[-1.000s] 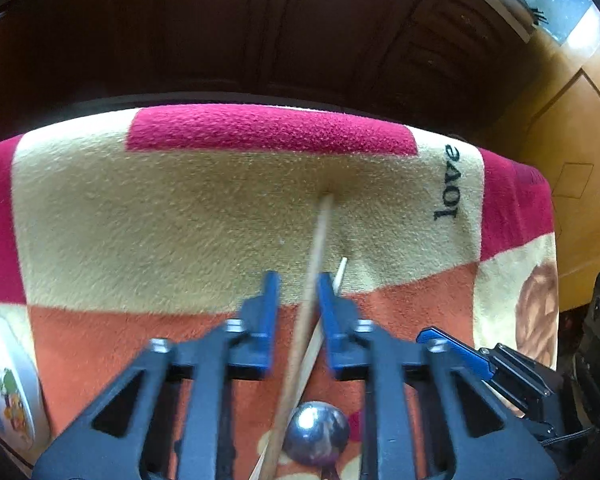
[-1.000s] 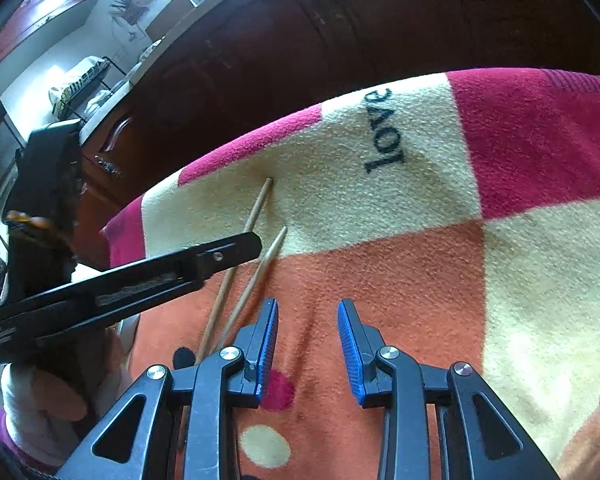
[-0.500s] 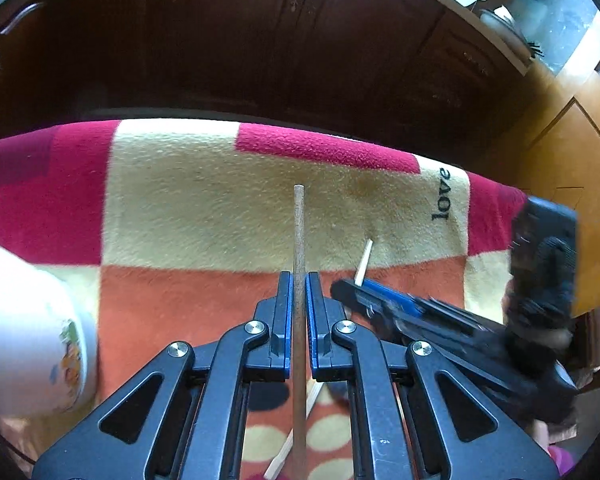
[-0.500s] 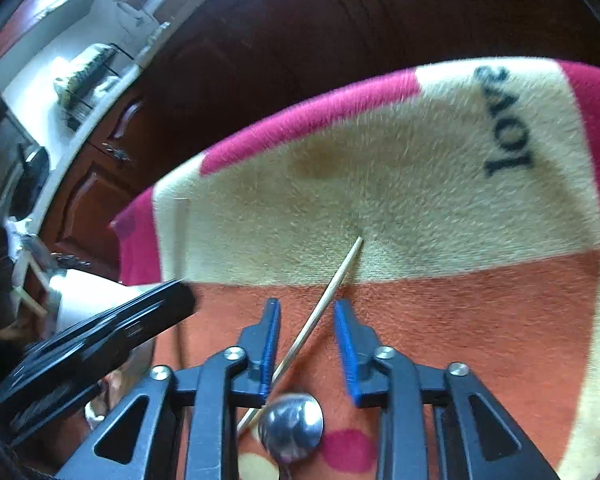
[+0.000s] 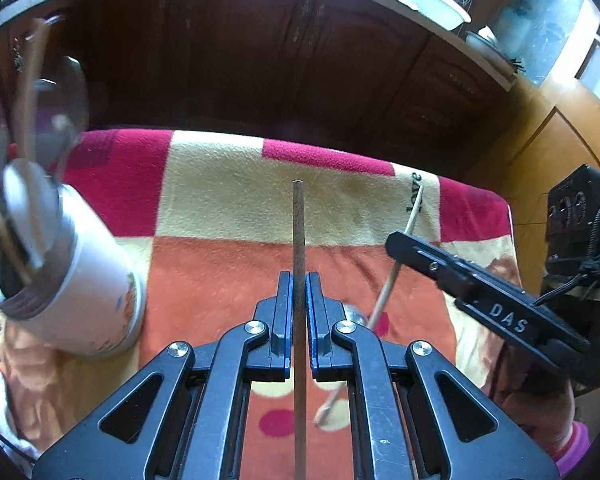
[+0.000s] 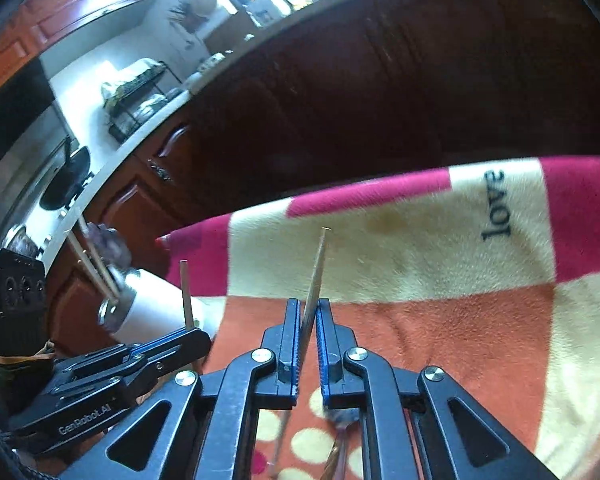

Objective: Organize utensils
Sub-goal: 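Grasp a chopstick with the left gripper while the right gripper grasps the other chopstick, then lift and carry both chopsticks upright over the white jar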

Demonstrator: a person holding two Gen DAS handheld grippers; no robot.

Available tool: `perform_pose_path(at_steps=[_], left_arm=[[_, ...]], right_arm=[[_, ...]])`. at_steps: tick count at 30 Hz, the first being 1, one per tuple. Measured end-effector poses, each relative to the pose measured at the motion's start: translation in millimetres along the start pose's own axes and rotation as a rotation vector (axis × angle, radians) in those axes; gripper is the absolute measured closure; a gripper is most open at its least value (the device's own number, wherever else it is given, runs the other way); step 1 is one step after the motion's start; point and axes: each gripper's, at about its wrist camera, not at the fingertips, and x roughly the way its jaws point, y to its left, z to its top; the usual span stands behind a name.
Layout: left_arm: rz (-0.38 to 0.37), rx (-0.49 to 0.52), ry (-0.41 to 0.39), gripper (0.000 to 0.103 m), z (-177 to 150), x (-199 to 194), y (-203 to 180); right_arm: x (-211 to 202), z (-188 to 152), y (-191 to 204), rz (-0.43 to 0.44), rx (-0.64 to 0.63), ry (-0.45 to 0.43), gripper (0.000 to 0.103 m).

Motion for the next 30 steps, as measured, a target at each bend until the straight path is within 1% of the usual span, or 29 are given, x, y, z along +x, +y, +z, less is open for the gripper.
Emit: perform_pose_path(at_steps=[6,13,20,30], left_arm=[[0.019,0.022,-0.048,0.098,-12.1,-29.5,-4.2],[0.015,0.035,-0.09,0.098,-16.2,-65.3,-4.2],[0.015,0.013,-0.146,0.098,-12.0,-103.1,11.7],[0.011,-0.014,-0.197,0.098,-6.1,-153.0,42.2]], right_arm=[[-22.5,-2.2,27.7,-0.004,-0.067,-0.038,0.098],[-51.4,1.2,54.0,0.017,-0.125,-0.084,0.098],[-70.3,8.6,89.1,0.049,-0.181,-0.126,0.098],[-77.8,11.7,133.7,0.079,-0.255,-0.141,0.098]])
